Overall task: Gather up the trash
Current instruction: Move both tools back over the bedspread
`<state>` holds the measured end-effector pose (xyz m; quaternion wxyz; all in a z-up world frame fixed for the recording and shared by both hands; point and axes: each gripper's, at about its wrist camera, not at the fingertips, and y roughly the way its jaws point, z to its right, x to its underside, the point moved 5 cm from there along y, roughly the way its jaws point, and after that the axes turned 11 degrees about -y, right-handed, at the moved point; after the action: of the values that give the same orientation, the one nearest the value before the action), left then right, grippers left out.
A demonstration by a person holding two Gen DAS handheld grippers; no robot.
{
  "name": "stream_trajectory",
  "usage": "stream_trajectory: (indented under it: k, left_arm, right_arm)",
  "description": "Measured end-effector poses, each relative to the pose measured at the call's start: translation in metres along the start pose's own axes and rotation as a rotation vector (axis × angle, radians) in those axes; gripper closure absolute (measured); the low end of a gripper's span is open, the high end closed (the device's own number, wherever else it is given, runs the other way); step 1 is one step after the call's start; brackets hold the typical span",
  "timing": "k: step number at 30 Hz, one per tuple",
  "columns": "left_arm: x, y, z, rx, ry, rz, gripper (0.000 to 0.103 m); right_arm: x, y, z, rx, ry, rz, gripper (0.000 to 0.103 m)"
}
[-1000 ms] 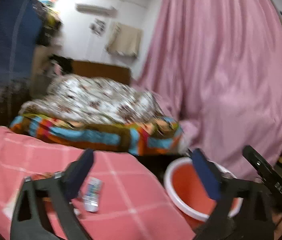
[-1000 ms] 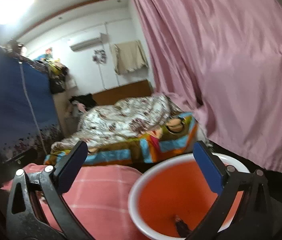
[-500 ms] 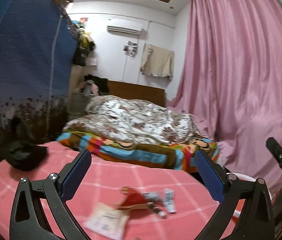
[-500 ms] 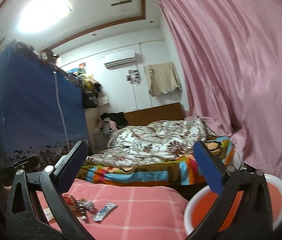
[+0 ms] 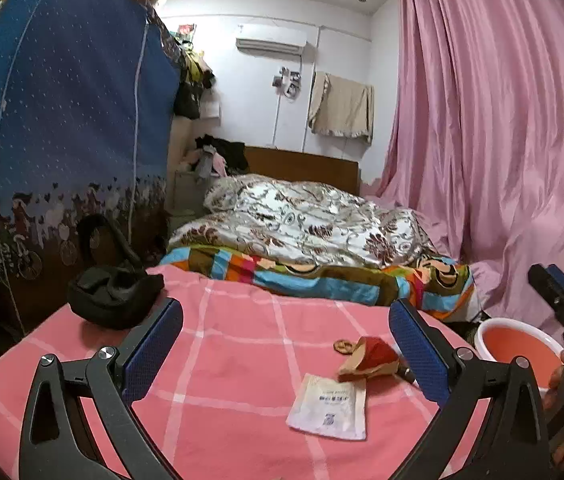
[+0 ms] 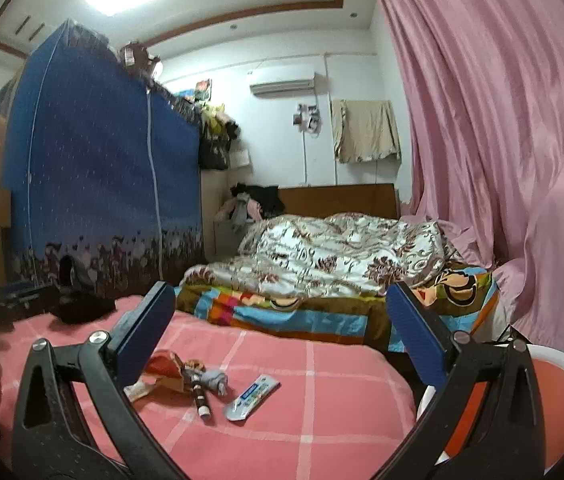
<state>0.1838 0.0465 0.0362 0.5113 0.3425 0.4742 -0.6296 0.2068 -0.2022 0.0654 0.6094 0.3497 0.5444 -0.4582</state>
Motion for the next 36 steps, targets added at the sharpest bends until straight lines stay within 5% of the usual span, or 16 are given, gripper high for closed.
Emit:
stream_trajectory:
  k: [9,13,14,19,23,31,36]
  left_arm:
    - [0.014,0.027,-0.004,0.01,0.007,-0.178,0.003]
    - [0.028,0.041,0.005,0.028,0.042,-0.283,0.004]
    - [0.033,0.045,0.007,0.032,0.053,-0.312,0.007]
    - [0.05,0.059,0.013,0.065,0.061,-0.43,0.03]
    - [0.059,0.067,0.018,0.096,0.067,-0.503,0.033]
    - [0.085,0.086,0.031,0.106,0.13,-0.652,0.035]
    - [0.09,0.086,0.031,0.078,0.151,-0.654,0.054]
  right_arm:
    - [0.021,0.026,-0.014,-0.04,-0.019,-0.135,0.0]
    - [0.035,0.036,-0.012,-0.086,0.019,-0.205,0.023]
    - [0.037,0.038,-0.012,-0.094,0.025,-0.215,0.032]
    - [0.049,0.045,-0.014,-0.151,0.031,-0.268,0.043]
    - [0.058,0.053,-0.017,-0.187,0.015,-0.326,0.052]
    - [0.078,0.063,-0.015,-0.254,0.091,-0.419,0.056]
    - [0.081,0.064,-0.021,-0.284,0.091,-0.44,0.056]
